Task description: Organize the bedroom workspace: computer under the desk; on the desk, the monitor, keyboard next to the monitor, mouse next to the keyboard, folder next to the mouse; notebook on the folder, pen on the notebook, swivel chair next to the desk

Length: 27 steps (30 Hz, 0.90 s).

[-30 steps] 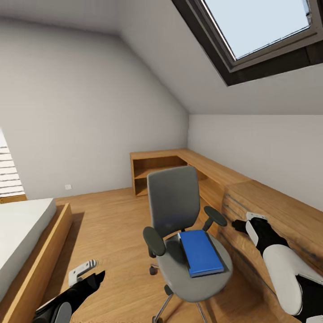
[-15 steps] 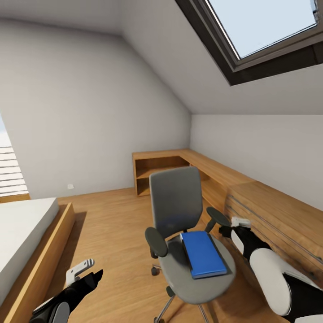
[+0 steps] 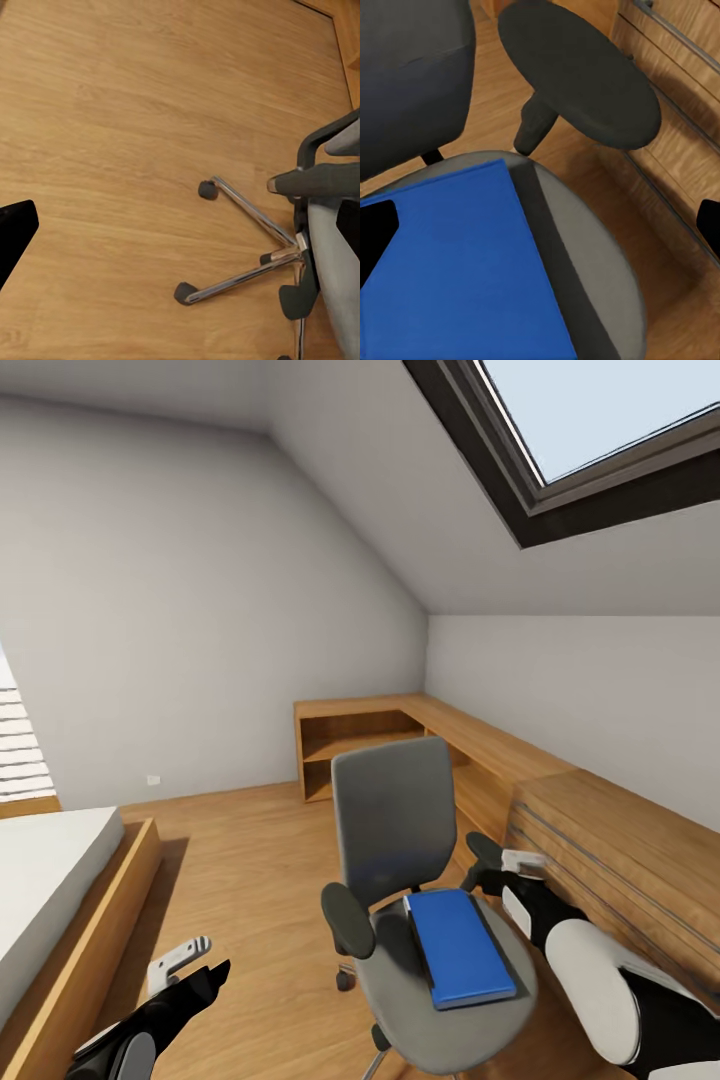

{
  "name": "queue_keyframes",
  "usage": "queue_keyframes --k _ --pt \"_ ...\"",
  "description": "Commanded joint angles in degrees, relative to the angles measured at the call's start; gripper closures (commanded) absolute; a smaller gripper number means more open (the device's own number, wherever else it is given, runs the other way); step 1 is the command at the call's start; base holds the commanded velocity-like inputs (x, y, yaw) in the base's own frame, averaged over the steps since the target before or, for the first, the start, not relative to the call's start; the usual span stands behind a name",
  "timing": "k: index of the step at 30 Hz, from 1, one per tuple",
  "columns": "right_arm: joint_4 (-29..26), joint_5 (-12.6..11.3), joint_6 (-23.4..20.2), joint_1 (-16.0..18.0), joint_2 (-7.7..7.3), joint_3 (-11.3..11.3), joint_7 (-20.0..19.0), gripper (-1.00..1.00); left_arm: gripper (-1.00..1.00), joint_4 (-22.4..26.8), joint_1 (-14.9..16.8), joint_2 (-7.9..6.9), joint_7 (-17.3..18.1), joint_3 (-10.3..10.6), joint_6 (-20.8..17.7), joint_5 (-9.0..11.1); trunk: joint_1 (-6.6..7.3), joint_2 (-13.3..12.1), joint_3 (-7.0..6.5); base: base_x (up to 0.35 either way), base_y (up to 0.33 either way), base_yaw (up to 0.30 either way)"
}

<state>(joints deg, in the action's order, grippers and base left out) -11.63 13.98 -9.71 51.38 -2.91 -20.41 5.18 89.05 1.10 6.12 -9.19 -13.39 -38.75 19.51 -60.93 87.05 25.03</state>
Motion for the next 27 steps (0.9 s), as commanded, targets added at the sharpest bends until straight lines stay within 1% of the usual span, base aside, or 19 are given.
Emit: queue_keyframes --k 1,4,8,13,16,24,27 --pt "0.00 0.60 -0.11 0.04 0.28 -0.34 0.03 -1.00 -1.00 0.07 0.04 0.04 -0.40 -0.06 -0.27 0.61 0.00 0.04 0.07 0.006 0.000 0.000" --pt "0.08 0.62 0.35 0.03 1.34 -0.33 0.14 -1.00 -1.00 0.07 0.04 0.04 -0.36 -0.06 -0.27 0.61 0.00 0.04 0.07 0.003 0.000 0.025" --pt "0.00 0.62 0.96 0.04 1.85 -0.33 0.24 -1.00 -1.00 0.07 0.04 0.04 -0.32 -0.06 -0.27 0.61 0.00 0.04 0.07 0.001 0.000 0.152" --pt "-0.10 0.63 1.30 0.04 1.89 -0.36 0.22 -1.00 -1.00 0.10 0.04 0.04 -0.31 -0.06 -0.32 0.67 0.00 0.04 0.07 0.000 0.000 0.253" --pt "-0.17 0.68 1.35 0.04 1.78 -0.40 0.18 -1.00 -1.00 1.00 0.04 0.10 -0.22 -0.06 -0.41 0.79 0.00 0.04 0.07 0.000 0.000 0.221" --pt "-0.31 0.64 1.36 0.04 1.61 -0.42 0.10 -1.00 -1.00 2.07 0.04 0.20 -0.14 -0.06 -0.51 0.95 0.00 0.04 0.07 0.000 0.000 0.054" --pt "-0.32 0.68 1.36 -0.02 1.60 -0.42 0.10 -1.00 -1.00 2.17 0.04 0.26 -0.15 -0.06 -0.48 0.96 -0.66 1.24 0.60 0.000 0.000 0.008"
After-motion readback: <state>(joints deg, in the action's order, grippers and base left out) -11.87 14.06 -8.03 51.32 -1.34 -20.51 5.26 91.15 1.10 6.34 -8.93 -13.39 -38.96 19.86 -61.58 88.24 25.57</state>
